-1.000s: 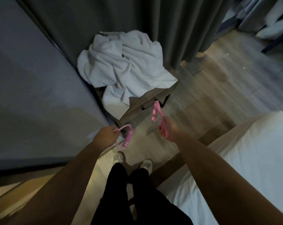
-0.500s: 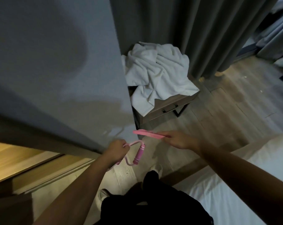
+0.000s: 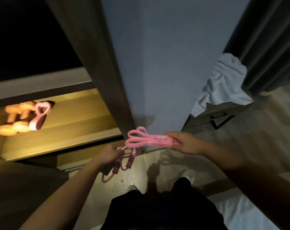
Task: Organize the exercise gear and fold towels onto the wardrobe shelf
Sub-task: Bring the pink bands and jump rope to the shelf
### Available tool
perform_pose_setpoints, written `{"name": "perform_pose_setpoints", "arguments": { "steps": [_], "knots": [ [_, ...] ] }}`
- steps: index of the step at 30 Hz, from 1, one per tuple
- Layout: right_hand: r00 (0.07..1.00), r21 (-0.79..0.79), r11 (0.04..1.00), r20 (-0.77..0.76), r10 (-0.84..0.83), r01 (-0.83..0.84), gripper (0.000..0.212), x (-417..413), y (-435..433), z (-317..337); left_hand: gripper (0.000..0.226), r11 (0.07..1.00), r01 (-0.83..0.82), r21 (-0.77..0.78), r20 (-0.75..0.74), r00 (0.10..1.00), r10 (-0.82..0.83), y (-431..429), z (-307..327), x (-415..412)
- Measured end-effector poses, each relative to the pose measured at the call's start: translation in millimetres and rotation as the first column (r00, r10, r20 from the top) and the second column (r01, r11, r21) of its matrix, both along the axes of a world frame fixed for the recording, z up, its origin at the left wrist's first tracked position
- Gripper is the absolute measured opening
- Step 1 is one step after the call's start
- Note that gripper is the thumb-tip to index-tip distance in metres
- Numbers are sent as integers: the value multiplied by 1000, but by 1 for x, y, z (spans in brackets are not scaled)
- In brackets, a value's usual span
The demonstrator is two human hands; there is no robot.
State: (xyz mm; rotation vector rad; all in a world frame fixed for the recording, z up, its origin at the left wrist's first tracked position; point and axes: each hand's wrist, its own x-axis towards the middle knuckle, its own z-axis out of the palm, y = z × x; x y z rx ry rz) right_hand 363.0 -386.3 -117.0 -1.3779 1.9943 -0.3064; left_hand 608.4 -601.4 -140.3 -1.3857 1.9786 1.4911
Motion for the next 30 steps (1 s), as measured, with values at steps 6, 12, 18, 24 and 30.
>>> {"name": "perform_pose_setpoints", "arguments": {
  "steps": [6, 12, 18, 24, 30],
  "knots": [
    [972, -116, 967, -96, 214, -225, 54, 71, -72, 18, 35, 880, -435, 193, -71, 888, 454, -49, 19, 80],
    [909, -150, 902, -173, 380, -405, 52, 100, -129, 24, 44, 832, -523, 187, -216, 804, 554, -73, 25, 116],
    [887, -119, 884, -164, 431, -452, 52, 133, -183, 14, 32, 763, -645, 40, -290, 724, 626, -89, 20, 155],
    [865, -138, 861, -200, 461, -490, 45, 184, -249, -24, 31, 753, -656, -46, -278, 733, 621, -141, 7, 206],
    [888, -275, 845, -177, 425, -459, 49, 228, -325, -93, 30, 748, -664, -16, -309, 714, 628, -216, -47, 256]
  ]
}}
